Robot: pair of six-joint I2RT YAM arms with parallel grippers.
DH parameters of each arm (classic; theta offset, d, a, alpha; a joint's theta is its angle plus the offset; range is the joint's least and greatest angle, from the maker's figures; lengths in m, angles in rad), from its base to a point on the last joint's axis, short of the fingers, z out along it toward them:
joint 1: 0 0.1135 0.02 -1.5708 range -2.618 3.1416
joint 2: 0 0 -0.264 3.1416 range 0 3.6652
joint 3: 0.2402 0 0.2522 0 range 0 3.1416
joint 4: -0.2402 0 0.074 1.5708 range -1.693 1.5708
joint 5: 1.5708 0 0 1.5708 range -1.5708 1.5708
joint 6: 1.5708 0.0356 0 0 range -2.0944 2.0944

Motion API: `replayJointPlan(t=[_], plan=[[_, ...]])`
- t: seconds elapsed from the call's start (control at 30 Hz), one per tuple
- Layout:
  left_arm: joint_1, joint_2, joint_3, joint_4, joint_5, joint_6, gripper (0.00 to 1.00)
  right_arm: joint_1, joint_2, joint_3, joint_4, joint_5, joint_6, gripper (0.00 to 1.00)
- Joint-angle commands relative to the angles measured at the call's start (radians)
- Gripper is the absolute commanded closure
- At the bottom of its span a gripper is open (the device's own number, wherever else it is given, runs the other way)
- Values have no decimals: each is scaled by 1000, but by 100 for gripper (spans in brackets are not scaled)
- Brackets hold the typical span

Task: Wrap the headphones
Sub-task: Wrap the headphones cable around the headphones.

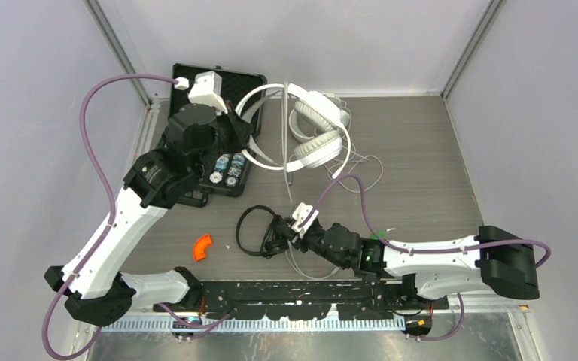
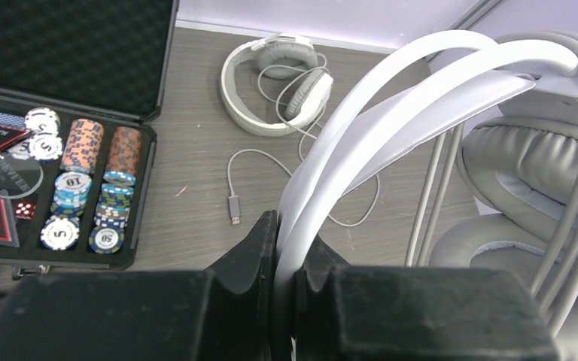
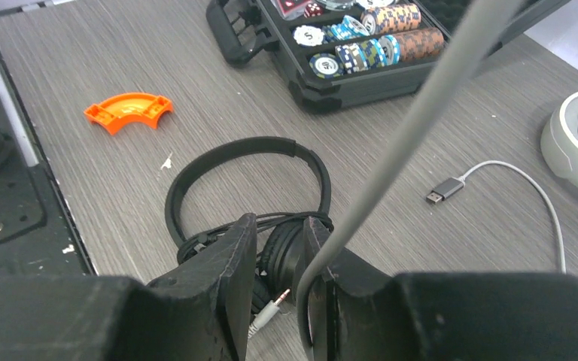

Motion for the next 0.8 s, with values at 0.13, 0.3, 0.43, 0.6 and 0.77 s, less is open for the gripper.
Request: replayJointPlan(t=[0.13, 0.3, 0.43, 0.6, 0.77], plan=[[3, -7, 112, 135, 39, -77, 100, 5, 45, -87, 211, 54, -14, 66], [3, -5, 119, 131, 71, -99, 100, 6, 79, -173, 301, 73, 23, 66], [3, -13, 121, 132, 102, -124, 100, 6, 128, -223, 372, 101, 42, 66], [3, -20, 127, 136, 106, -128, 100, 5, 169, -252, 417, 132, 73, 66], [3, -18, 143, 124, 121, -137, 100, 6, 182, -286, 458, 163, 149, 69]])
